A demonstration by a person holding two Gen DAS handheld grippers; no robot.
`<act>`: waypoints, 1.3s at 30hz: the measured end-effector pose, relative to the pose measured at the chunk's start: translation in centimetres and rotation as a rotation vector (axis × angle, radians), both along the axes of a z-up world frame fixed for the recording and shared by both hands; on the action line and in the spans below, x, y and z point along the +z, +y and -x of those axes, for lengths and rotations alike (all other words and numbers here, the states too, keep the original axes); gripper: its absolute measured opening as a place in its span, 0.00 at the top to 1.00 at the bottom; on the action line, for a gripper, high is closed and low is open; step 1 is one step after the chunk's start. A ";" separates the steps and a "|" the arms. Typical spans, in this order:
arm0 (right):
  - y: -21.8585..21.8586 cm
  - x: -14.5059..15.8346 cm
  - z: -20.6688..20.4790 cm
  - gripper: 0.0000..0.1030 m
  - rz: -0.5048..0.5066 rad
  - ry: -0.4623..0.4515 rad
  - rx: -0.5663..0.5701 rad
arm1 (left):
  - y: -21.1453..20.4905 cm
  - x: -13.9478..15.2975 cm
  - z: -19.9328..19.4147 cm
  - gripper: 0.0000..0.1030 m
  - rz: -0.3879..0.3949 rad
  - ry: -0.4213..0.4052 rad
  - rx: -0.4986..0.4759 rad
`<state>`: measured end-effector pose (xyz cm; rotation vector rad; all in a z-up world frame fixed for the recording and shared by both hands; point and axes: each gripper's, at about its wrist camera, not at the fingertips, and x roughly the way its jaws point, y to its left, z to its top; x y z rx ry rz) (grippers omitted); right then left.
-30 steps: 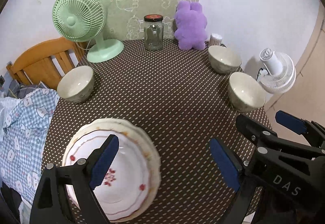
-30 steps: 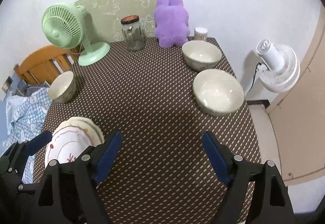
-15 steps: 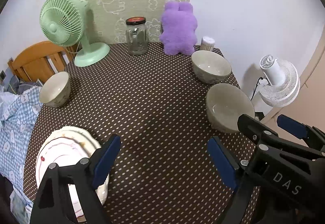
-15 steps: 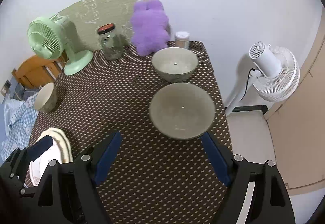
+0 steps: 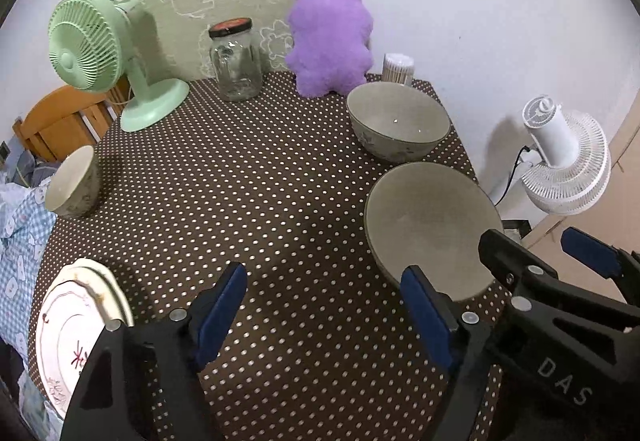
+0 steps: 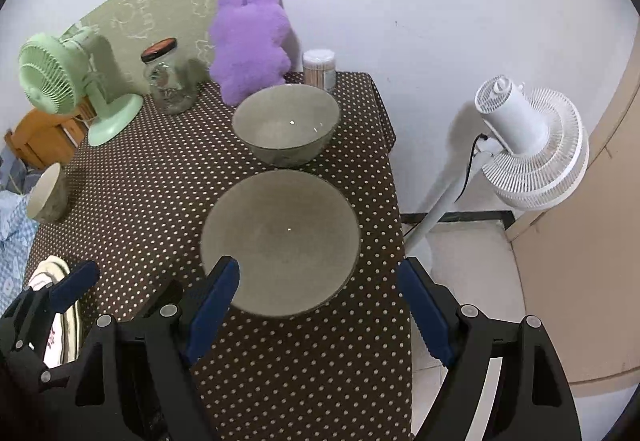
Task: Organize plates and bowls
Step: 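Move the right gripper to the rim of the large beige bowl, then close the right gripper on the bowl rim and lift the bowl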
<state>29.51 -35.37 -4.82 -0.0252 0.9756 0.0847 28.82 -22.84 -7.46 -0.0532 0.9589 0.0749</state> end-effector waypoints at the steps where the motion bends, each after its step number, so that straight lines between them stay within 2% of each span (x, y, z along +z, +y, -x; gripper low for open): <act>1: -0.3 -0.4 -0.4 0.18 -0.009 0.006 -0.006 | -0.2 -0.2 -0.3 0.24 -0.003 0.004 0.001; 6: -1.4 -1.7 -2.1 0.18 -0.027 0.028 -0.028 | -1.1 -1.1 -1.9 0.27 -0.017 0.017 -0.001; 12: -2.0 -3.5 -3.7 0.18 -0.046 0.059 -0.042 | -1.8 -2.4 -3.5 0.37 -0.022 0.045 -0.022; 19: -2.4 -5.0 -5.3 0.20 -0.062 0.088 -0.045 | -1.7 -3.7 -5.3 0.55 0.004 0.078 -0.012; 22: -2.4 -5.5 -5.8 0.33 -0.080 0.106 -0.041 | -1.8 -4.1 -5.8 0.61 0.007 0.088 -0.018; 26: -2.2 -6.1 -6.3 0.44 -0.093 0.127 -0.034 | -2.4 -4.7 -6.2 0.65 0.010 0.099 -0.044; 28: -2.1 -6.4 -6.4 0.53 -0.107 0.138 -0.031 | -2.5 -5.0 -6.5 0.67 0.017 0.107 -0.057; 30: -2.0 -6.6 -6.4 0.54 -0.112 0.152 -0.034 | -2.6 -5.2 -6.6 0.70 0.025 0.121 -0.063; 32: -1.9 -6.8 -6.5 0.59 -0.116 0.161 -0.034 | -2.9 -5.3 -6.7 0.79 0.048 0.133 -0.078; 33: -1.9 -6.9 -6.5 0.64 -0.119 0.167 -0.034 | -3.1 -5.2 -6.6 0.79 0.050 0.133 -0.084; 39: -1.3 -6.4 -6.0 0.67 -0.099 0.165 -0.046 | -2.3 -4.9 -6.1 0.79 0.064 0.127 -0.072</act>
